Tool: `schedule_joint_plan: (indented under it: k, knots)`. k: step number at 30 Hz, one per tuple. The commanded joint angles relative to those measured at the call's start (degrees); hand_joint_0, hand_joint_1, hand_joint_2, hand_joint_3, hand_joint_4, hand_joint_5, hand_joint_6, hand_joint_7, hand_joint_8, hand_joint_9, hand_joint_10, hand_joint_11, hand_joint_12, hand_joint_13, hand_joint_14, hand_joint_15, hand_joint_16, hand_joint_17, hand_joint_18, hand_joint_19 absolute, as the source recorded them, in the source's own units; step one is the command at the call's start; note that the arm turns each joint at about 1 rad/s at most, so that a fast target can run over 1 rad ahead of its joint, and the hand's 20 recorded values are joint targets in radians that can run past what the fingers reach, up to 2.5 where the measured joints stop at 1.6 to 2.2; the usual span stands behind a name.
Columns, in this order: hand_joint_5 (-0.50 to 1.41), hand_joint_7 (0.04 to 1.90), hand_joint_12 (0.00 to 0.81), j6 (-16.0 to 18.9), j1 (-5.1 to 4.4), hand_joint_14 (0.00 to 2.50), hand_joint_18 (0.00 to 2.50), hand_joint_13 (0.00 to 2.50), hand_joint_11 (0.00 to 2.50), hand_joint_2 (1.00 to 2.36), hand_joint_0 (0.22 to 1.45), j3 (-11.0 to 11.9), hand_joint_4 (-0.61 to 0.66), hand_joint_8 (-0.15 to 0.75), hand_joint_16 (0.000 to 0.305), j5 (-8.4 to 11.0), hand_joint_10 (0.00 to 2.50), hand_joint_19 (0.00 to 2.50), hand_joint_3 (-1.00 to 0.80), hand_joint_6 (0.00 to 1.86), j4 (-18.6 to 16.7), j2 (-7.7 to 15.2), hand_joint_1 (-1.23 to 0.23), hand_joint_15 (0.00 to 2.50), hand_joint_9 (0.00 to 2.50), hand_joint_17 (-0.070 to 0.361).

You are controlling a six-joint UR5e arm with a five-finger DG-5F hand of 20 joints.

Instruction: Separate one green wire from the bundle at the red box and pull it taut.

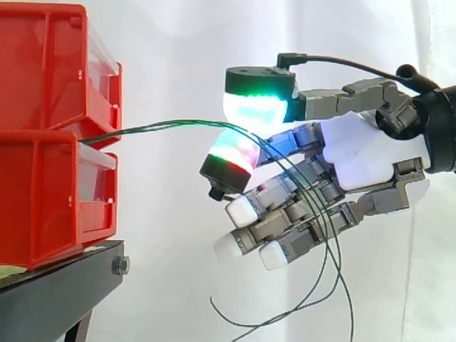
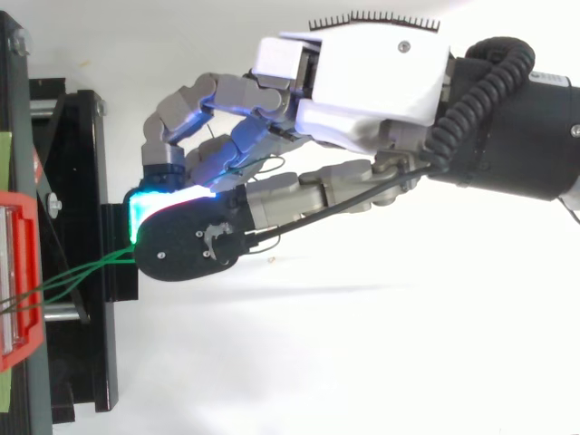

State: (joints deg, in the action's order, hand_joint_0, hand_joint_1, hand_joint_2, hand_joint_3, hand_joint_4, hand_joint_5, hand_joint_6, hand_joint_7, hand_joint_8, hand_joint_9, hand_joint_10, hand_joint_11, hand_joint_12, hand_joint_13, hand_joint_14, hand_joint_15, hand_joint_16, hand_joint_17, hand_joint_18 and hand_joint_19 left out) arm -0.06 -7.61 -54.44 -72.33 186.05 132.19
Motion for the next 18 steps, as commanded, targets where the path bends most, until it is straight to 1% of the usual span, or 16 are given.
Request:
schedule_joint_plan:
  k: [1,7,9,10,11,12,13,15,16,17,18]
  knots:
    - [-0.09,1.05,0.359,-0.1,-0.04,0.01,0.59,0.56,0.40,1.02,0.56,0.0,0.01,0.278,0.055,0.00,0.02,0.41,-0.08,0.89,-0.1,0.0,-0.72,0.25,0.91,0.124]
    - [-0.09,1.05,0.364,-0.5,-0.21,0.01,0.59,0.57,0.39,1.02,0.56,0.0,0.00,0.279,0.056,0.00,0.01,0.41,-0.09,0.88,0.4,-0.1,-0.72,0.25,0.92,0.126]
    - [-0.09,1.04,0.365,-2.6,-0.57,0.01,0.59,0.57,0.39,1.01,0.56,-0.1,0.01,0.280,0.056,0.09,0.01,0.41,-0.09,0.88,1.3,-0.1,-0.71,0.25,0.91,0.127]
    - [-0.09,1.04,0.366,-3.3,-0.57,0.01,0.60,0.57,0.39,1.02,0.56,-0.1,0.00,0.283,0.056,0.18,0.01,0.41,-0.09,0.88,1.5,-0.2,-0.71,0.25,0.91,0.127]
    - [-0.09,1.04,0.366,-5.6,-1.00,0.01,0.59,0.57,0.39,1.01,0.56,0.0,0.01,0.283,0.056,1.41,0.01,0.41,-0.10,0.88,1.5,-0.2,-0.71,0.26,0.92,0.127]
    - [-0.09,1.04,0.365,-6.1,-1.00,0.01,0.59,0.57,0.39,1.01,0.56,0.0,0.01,0.282,0.056,1.93,0.01,0.41,-0.10,0.88,1.5,-0.2,-0.71,0.25,0.92,0.126]
    - [-0.09,1.04,0.363,-7.8,-1.36,0.01,0.59,0.57,0.40,1.01,0.56,0.0,0.01,0.285,0.056,4.31,0.01,0.41,-0.10,0.88,1.4,-0.2,-0.71,0.25,0.92,0.126]
    - [-0.09,1.04,0.364,-8.8,-1.71,0.01,0.59,0.56,0.40,1.01,0.56,0.0,0.02,0.284,0.056,6.24,0.01,0.40,-0.10,0.88,1.3,-0.2,-0.71,0.25,0.92,0.126]
    - [-0.09,1.05,0.365,-10.4,-2.06,0.01,0.59,0.56,0.41,1.01,0.56,0.0,0.02,0.286,0.056,8.44,0.01,0.40,-0.11,0.88,1.2,-0.3,-0.70,0.25,0.93,0.125]
    - [-0.09,1.04,0.363,-11.6,-2.41,0.01,0.59,0.56,0.41,1.02,0.56,0.0,0.02,0.288,0.055,9.93,0.01,0.40,-0.11,0.88,1.2,-0.6,-0.70,0.26,0.93,0.125]
    - [-0.09,1.04,0.363,-12.6,-2.67,0.01,0.58,0.56,0.40,1.02,0.56,0.0,0.02,0.287,0.055,10.90,0.01,0.40,-0.11,0.88,1.2,-0.7,-0.70,0.26,0.93,0.125]
